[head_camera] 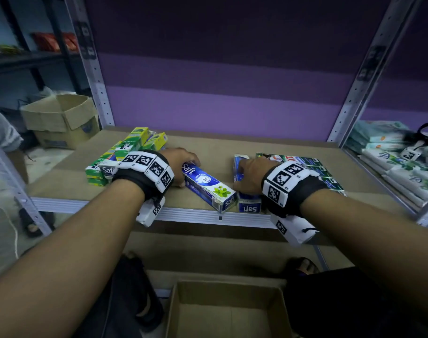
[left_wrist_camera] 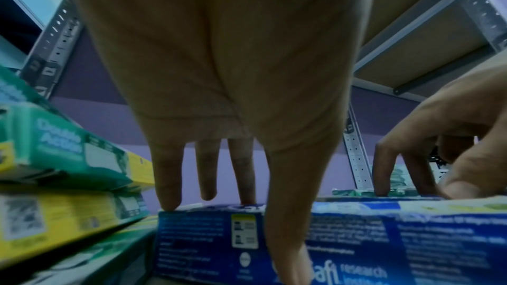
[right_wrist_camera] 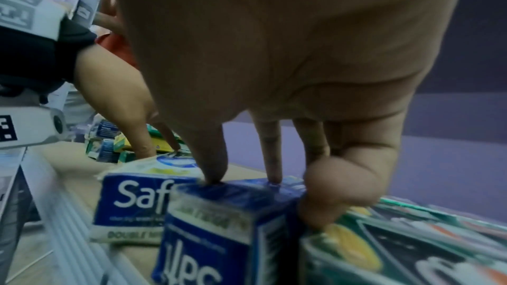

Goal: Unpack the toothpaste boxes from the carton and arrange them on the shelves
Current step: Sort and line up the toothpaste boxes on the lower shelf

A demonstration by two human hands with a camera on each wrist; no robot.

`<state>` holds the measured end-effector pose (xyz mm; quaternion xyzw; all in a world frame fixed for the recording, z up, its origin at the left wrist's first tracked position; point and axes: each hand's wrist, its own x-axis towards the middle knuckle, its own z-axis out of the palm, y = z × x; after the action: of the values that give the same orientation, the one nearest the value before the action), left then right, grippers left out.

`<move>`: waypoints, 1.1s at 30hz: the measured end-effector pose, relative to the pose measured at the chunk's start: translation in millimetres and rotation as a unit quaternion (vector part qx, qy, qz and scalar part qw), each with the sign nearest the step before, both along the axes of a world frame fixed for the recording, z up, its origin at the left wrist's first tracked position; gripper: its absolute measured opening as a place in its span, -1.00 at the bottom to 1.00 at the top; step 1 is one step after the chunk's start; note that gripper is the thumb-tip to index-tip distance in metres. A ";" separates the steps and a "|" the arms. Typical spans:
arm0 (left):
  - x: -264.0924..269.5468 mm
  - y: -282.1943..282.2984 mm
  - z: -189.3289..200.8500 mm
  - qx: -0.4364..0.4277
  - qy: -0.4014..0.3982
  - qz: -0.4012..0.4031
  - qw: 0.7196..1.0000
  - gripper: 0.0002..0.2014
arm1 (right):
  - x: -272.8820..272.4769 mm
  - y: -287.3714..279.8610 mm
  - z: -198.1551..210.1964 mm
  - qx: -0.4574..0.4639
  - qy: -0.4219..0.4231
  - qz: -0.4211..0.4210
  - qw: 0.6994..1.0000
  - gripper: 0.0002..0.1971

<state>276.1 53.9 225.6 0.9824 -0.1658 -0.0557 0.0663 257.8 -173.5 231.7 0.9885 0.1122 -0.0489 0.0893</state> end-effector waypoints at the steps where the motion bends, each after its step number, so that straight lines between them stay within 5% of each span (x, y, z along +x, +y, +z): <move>1: 0.2 2.3 -1.5 0.005 -0.005 0.007 1.000 -0.37 | 1.1 2.6 -0.6 0.002 0.000 -0.003 1.000 -0.45; 15: 7.0 14.3 14.8 -0.039 0.091 -0.010 0.995 -0.48 | 18.9 11.4 13.8 0.261 0.010 -0.027 0.965 -0.75; 18: 5.1 20.7 19.2 -0.044 0.115 -0.016 0.992 -0.46 | 26.2 8.3 27.4 0.367 0.030 -0.063 0.928 -0.85; 23: 1.7 30.4 21.7 -0.065 0.116 0.005 0.991 -0.48 | 33.8 1.0 43.0 0.436 0.144 -0.112 0.881 -0.59; 27: -2.1 33.1 20.4 -0.070 0.100 0.021 0.992 -0.50 | 33.3 -10.1 40.9 0.593 0.203 -0.185 0.757 -0.68; 33: -7.6 31.8 18.8 -0.071 0.072 0.041 0.994 -0.52 | 33.1 -15.2 38.7 0.633 0.221 -0.190 0.718 -0.77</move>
<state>268.5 85.6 244.5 0.9746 -0.1237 -0.1113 0.1499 290.9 -188.8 270.4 0.7763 -0.0571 -0.1992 -0.5953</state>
